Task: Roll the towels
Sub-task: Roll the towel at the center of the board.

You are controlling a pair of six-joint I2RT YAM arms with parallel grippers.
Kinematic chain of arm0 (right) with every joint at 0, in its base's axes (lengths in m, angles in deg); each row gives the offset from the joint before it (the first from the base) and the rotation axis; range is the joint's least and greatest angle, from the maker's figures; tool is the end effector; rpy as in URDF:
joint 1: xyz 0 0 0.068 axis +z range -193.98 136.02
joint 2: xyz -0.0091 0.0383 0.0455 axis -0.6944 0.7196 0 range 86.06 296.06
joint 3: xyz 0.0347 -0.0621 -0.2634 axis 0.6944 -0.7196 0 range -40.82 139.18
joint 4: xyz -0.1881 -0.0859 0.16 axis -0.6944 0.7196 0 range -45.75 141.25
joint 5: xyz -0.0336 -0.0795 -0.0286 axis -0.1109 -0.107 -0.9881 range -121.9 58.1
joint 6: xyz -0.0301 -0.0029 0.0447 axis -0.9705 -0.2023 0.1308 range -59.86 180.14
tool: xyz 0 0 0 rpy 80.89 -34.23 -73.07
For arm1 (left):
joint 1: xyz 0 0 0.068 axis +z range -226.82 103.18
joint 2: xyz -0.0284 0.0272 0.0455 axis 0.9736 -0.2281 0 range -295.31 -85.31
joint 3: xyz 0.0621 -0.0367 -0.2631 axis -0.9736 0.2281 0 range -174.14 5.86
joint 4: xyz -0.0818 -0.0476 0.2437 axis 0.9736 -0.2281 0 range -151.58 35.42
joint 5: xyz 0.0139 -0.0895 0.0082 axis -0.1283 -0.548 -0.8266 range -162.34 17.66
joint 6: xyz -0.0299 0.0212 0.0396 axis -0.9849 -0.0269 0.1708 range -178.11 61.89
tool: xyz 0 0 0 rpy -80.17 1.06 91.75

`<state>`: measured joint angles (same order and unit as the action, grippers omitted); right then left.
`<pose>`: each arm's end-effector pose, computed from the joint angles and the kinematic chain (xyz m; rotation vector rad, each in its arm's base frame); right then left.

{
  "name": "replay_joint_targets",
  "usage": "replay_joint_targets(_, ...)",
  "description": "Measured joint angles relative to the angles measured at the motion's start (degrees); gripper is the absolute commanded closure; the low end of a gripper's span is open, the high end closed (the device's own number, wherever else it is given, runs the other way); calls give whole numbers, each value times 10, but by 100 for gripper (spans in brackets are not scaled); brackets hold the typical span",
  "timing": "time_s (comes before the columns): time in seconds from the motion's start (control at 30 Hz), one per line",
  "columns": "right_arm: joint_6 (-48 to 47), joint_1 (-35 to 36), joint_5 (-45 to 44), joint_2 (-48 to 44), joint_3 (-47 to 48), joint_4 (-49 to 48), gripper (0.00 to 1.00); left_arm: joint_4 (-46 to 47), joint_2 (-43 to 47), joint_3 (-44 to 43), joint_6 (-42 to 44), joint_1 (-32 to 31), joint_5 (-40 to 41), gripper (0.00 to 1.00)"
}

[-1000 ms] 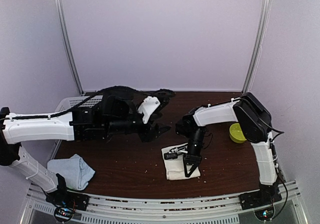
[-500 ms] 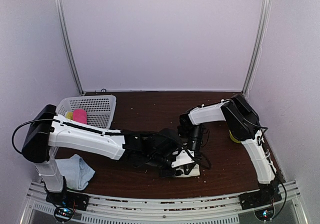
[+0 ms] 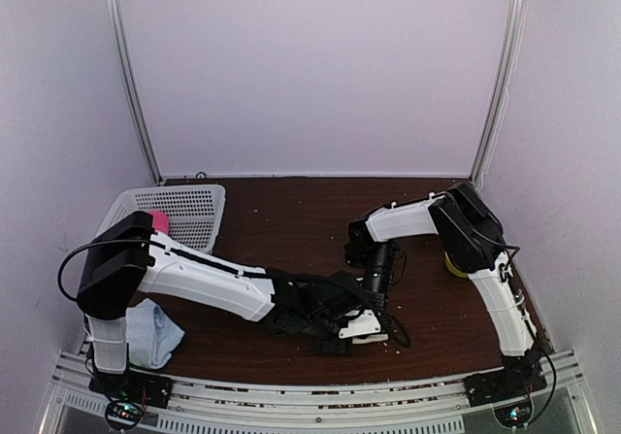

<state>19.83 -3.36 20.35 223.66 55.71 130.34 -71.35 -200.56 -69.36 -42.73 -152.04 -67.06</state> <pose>0.2710 0.2696 0.0994 1.1905 -1.9730 -1.1129 0.1098 -0.4041 0.1490 1.8094 1.8404 -0.2807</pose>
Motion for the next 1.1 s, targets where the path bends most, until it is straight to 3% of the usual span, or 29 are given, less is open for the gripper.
replay_joint_targets(0.07, 0, 0, -1, 0, 0, 1, 97, -1, -9, -7, 3, 0, 4, 92)
replay_joint_targets(0.17, 0, -2, -4, -4, -1, 0, 83, -3, -9, -11, 4, 0, 7, 100)
replay_joint_targets(0.23, 0, -2, -14, -16, -5, -8, 70, -1, -9, -11, 4, 0, 8, 100)
replay_joint_targets(0.33, -4, -2, -34, -60, -17, -31, 65, 0, -9, -13, 2, 1, 9, 100)
replay_joint_targets(0.43, -2, -10, -52, -128, -21, -58, 67, -6, -9, -15, -2, 0, 2, 100)
replay_joint_targets(0.63, 28, -63, -81, -243, -56, -102, 81, -48, -9, -37, -17, 0, -28, 100)
replay_joint_targets(0.83, 84, -85, -160, -215, -137, -184, 87, -83, -9, -58, -33, 0, -50, 100)
replay_joint_targets(1.1, 127, -66, -197, -179, -125, -232, 88, -102, -17, -71, -44, 5, -71, 100)
